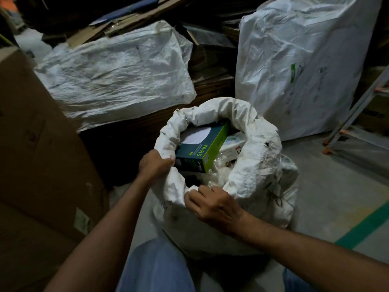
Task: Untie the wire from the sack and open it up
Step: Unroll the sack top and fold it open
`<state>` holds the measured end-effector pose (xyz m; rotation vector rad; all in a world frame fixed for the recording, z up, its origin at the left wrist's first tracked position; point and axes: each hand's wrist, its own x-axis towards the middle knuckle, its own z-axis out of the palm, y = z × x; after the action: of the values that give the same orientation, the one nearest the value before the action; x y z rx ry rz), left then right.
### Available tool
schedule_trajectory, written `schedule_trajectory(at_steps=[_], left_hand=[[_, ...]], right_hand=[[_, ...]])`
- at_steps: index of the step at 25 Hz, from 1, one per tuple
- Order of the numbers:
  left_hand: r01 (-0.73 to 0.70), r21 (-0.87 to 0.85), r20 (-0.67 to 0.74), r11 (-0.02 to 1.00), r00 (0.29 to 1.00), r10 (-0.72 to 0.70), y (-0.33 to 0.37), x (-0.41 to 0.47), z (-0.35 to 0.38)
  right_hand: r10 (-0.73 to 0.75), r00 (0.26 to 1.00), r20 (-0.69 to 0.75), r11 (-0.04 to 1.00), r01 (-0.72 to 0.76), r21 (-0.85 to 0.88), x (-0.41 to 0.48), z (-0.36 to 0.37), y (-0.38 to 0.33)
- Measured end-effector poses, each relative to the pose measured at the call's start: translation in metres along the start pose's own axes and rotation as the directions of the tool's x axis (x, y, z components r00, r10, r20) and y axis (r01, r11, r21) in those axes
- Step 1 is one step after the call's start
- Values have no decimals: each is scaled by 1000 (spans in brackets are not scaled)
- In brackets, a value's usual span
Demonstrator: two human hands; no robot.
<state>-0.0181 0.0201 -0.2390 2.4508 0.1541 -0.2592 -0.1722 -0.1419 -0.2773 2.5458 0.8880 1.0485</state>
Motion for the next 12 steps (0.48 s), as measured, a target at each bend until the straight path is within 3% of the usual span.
schedule_trajectory(at_steps=[2,3,4,5,6,8,9,10,12], left_hand=[[84,-266,-82,960,991,-110,-14,13,5],[151,-527,-33,836,980,-197,-24,21,0],[184,-741,48,646,974,-223,-33,30,-3],[217,-860,137,462,970,-201,-39,32,-4],[234,-913,182,333,967,-179,-42,33,-2],[260,-935,208,242,953,-221,-38,25,7],[284,-940,239,191,945,-225,-38,23,13],[298,-942,267,156,944,-195,-34,18,14],[289,-934,256,212,952,-170,-24,13,8]], right_hand=[[-20,1000,7,1000,20,-8,-6,2,5],[-16,996,90,1000,14,28,-7,0,9],[16,978,207,995,-36,93,-6,-3,14],[90,944,316,974,-149,169,-4,-11,19],[211,896,390,919,-318,234,-2,-19,23],[496,770,402,709,-626,325,8,-33,36],[606,702,375,619,-712,332,13,-38,45],[683,649,336,579,-761,292,18,-40,55],[748,610,262,609,-787,95,22,-44,78]])
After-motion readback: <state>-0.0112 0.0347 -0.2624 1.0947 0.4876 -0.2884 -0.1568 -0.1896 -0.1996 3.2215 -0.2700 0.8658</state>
